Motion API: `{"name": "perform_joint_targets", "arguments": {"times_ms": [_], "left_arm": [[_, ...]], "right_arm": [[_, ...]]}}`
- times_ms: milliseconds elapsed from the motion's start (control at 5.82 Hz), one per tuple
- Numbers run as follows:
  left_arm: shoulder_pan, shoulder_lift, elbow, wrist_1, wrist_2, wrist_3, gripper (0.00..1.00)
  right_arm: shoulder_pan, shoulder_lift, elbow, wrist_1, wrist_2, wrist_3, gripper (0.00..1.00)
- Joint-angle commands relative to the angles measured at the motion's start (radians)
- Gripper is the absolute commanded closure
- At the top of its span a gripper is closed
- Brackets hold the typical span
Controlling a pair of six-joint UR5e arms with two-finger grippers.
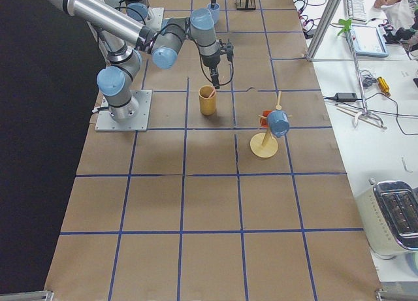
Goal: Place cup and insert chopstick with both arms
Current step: 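Grasp the light-blue cup with left gripper while right grasps the pink chopstick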
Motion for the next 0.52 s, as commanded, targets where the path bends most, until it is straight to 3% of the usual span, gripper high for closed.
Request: {"name": "perform_joint_targets", "arguments": {"times_ms": [0,172,344], "left_arm": [[-0.004,-0.036,-0.034,0.064,-0.001,0.002,0.29],[-0.004,-0.036,-0.029,0.064,-0.002,0.003,0.65],[-0.003,-0.036,-0.025,0.067,-0.003,-0.01,0.88]], "right_arm": [[0.0,0.0,0.003,-0.02,0.001,-0.001,0.2],[0.0,0.005,0.009,-0.088,0.001,-0.005,0.2],[0.0,0.01,0.011,-0.098,0.003,-0.005,0.21]]}}
